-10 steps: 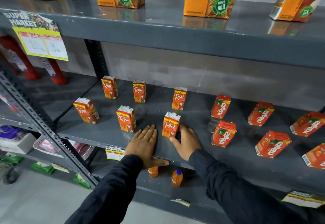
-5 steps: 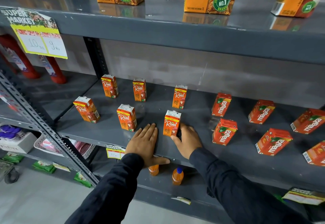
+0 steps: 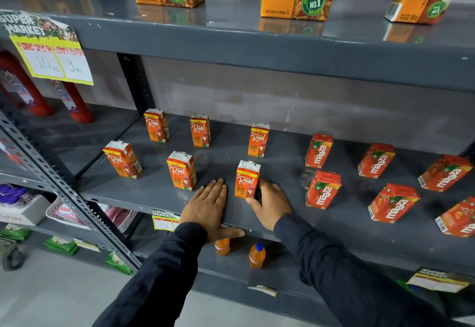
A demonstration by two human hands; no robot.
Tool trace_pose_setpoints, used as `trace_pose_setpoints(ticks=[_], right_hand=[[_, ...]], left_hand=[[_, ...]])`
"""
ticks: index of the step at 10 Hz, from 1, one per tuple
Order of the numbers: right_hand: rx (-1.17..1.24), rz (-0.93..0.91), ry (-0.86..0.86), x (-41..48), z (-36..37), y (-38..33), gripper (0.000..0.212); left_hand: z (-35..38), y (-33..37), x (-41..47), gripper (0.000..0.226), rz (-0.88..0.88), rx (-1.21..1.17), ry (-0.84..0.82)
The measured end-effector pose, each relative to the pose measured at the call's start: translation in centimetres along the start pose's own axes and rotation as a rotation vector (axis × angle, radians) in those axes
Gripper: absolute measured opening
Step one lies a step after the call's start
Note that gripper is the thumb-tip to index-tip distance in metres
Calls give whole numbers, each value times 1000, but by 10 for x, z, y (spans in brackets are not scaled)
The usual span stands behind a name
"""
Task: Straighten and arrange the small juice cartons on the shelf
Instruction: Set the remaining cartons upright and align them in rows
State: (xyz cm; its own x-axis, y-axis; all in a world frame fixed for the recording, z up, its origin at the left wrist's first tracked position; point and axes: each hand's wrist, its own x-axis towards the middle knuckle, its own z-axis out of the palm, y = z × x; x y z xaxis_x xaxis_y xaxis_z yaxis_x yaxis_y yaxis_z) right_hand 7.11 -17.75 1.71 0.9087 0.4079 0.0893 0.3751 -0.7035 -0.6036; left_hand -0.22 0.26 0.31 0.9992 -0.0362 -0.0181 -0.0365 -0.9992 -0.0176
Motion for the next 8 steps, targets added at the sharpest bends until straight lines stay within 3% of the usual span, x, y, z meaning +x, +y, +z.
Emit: trace_pose_setpoints(ticks=[7,8], right_hand=[[10,-5,-12,-2,1,3,34],[8,-19,-18,-3,0,1,42]], left_hand=[[0,0,-1,137,-2,8,-4],[1,0,0,136,-4,11,-10]])
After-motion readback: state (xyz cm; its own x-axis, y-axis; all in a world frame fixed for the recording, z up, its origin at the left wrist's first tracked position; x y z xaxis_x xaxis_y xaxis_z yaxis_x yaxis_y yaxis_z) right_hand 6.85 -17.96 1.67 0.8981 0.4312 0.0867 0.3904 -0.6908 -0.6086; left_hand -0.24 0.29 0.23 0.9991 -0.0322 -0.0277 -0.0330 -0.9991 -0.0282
